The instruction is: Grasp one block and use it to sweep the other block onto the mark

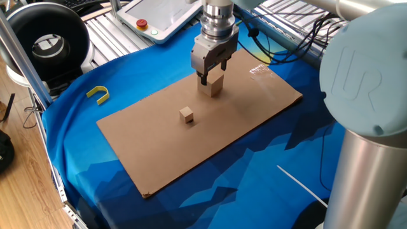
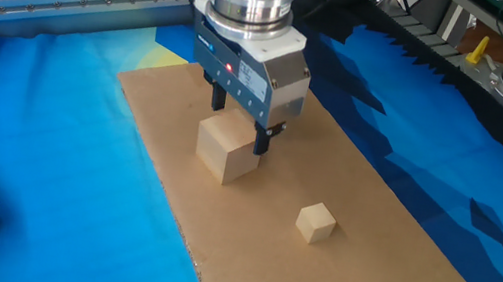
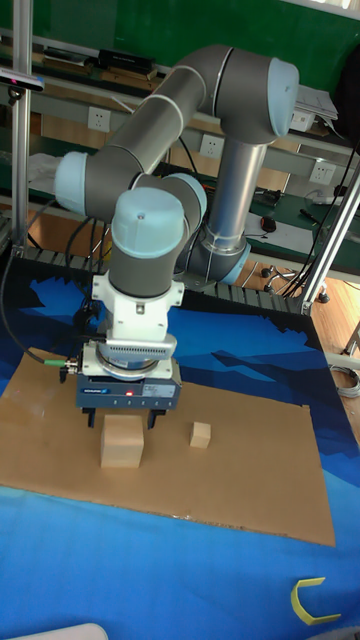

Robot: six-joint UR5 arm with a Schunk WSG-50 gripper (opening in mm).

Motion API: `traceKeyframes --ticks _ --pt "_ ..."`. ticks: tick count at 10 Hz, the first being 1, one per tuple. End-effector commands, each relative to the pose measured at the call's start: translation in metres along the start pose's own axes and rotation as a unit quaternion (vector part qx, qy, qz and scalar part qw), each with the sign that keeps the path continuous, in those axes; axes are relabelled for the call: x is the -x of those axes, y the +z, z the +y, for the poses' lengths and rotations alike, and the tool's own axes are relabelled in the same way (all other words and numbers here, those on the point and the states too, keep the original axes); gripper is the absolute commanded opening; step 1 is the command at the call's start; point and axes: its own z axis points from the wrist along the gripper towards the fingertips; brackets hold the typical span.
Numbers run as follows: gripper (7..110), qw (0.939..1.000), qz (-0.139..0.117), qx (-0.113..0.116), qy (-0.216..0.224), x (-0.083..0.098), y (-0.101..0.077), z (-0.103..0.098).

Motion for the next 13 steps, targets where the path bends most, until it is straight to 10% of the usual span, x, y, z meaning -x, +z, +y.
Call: traceKeyframes --ticks 1,8,9,13 --pt "66 0.9998 -0.017 0.003 0.010 0.007 -0.032 0.001" --pt "66 0.9970 -0.054 -0.034 0.044 -0.027 -0.101 -0.012" --pt "7 0.9976 -0.050 -0.020 0.044 -0.027 -0.101 -0.003" --pt "7 0.9968 -0.062 -0.023 0.046 0.028 -0.076 0.017"
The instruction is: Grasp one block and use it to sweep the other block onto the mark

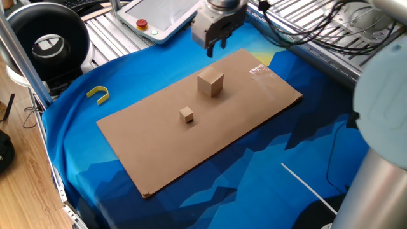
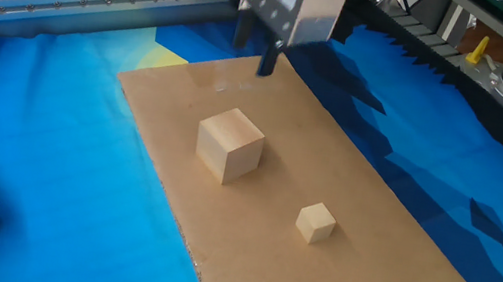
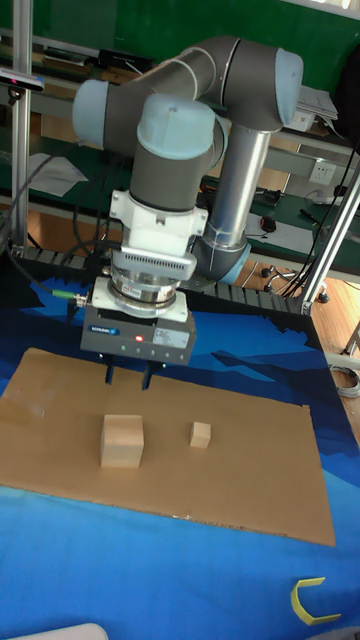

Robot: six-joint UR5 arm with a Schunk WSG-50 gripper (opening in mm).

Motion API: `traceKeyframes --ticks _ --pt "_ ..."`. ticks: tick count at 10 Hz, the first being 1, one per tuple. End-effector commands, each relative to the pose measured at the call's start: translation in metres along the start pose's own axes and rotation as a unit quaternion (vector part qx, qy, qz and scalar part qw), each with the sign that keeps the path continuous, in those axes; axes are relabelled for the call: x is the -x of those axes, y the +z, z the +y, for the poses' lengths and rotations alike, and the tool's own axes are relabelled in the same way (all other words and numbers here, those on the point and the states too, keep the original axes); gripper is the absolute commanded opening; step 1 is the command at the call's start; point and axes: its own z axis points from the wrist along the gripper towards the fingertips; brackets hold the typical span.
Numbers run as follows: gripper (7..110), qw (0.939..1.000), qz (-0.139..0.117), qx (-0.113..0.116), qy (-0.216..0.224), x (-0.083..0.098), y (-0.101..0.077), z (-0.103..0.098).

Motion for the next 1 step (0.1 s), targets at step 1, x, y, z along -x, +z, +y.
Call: traceKeyframes --ticks 1 --pt "7 1.0000 -0.003 0.000 0.002 0.0205 0.0095 0.0186"
